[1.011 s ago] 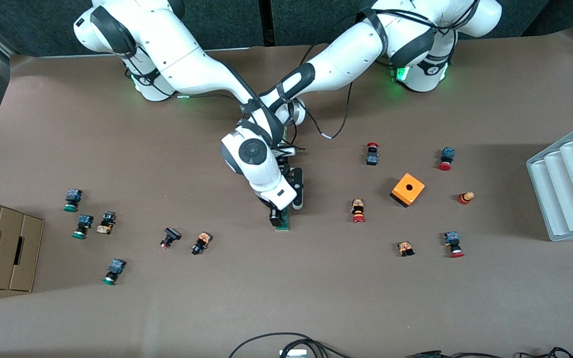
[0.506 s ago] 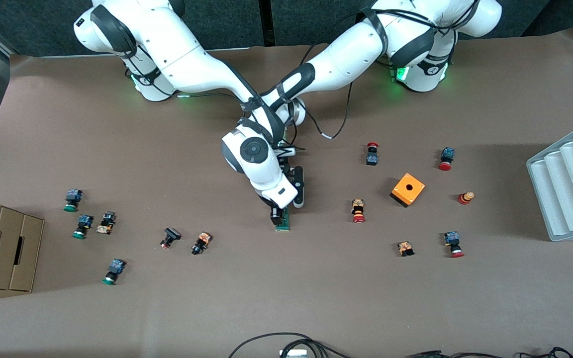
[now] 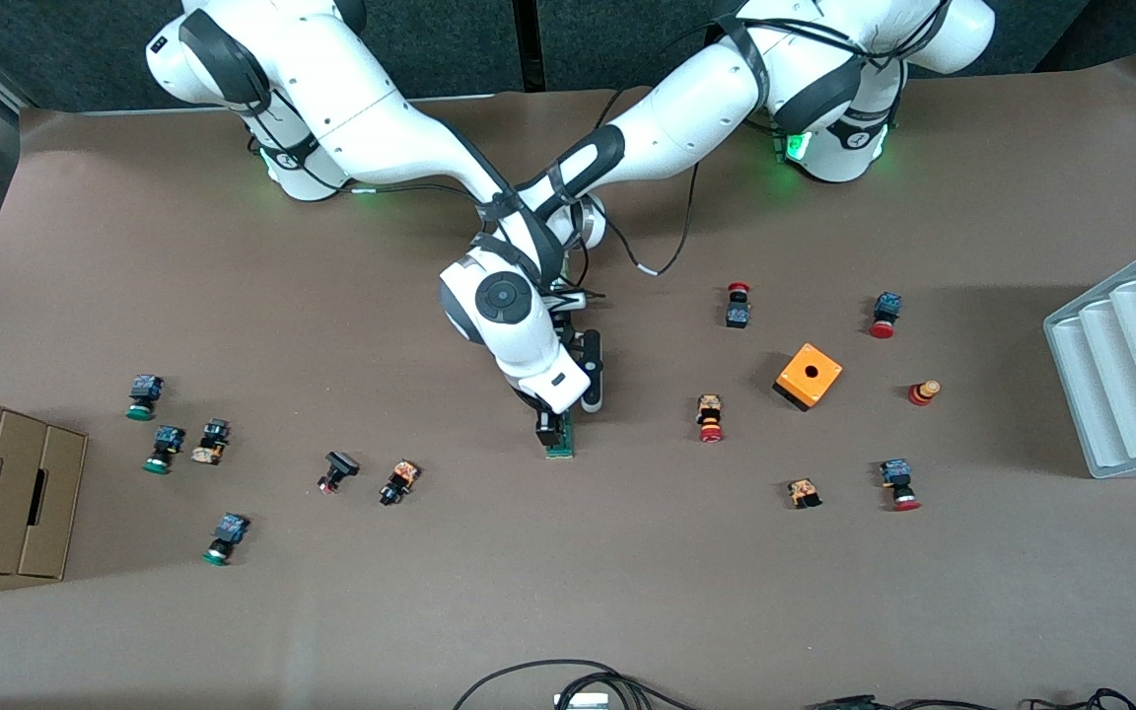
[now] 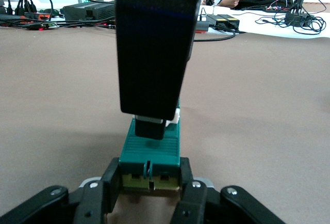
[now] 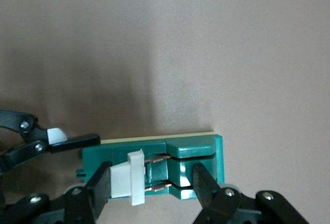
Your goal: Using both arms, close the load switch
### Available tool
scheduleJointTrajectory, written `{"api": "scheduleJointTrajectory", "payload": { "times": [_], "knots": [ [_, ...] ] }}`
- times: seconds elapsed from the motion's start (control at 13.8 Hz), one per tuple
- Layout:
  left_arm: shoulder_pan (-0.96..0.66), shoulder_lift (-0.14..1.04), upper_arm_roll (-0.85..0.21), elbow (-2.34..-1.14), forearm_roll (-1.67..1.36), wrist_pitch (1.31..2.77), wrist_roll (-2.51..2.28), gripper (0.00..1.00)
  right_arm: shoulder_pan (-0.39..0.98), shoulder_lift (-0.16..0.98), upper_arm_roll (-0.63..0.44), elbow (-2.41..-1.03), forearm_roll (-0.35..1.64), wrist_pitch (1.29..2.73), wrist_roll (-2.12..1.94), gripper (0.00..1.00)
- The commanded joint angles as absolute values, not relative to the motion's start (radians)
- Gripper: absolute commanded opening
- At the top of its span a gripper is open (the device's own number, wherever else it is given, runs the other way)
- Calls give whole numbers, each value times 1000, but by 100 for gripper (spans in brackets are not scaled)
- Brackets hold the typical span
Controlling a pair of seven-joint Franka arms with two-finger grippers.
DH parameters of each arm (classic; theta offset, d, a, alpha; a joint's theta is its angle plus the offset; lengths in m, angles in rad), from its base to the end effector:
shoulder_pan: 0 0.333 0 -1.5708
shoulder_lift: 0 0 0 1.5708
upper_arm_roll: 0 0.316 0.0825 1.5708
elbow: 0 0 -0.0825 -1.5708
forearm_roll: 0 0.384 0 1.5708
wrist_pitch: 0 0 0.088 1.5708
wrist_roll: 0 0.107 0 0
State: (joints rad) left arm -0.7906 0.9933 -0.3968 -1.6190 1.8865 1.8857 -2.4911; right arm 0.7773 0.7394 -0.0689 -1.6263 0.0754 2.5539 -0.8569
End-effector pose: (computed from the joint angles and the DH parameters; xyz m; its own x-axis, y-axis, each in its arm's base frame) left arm 0.3378 -0.5715 0.0728 0.3850 0.0696 0.9203 0.1011 -0.9943 0.0329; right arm 0.5341 0.4653 0.2069 0.0325 0.9911 0.1289 0.9890 -0.0505 0.1388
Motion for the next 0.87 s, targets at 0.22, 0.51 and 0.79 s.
{"api": "scheduleJointTrajectory", "payload": {
  "times": [0.22, 0.51, 0.79],
  "knots": [
    [-798, 991, -388, -1620, 1879, 1881, -2502, 22, 764, 753, -94, -1585, 44, 2568, -865, 71],
    [-798, 991, -388, -1620, 1879, 1881, -2502, 22, 761, 752, -94, -1583, 46, 2568, -865, 71],
    [-796, 991, -388, -1620, 1879, 1881, -2502, 22, 759, 752, -94, -1574, 46, 2563, -865, 71]
  ]
}}
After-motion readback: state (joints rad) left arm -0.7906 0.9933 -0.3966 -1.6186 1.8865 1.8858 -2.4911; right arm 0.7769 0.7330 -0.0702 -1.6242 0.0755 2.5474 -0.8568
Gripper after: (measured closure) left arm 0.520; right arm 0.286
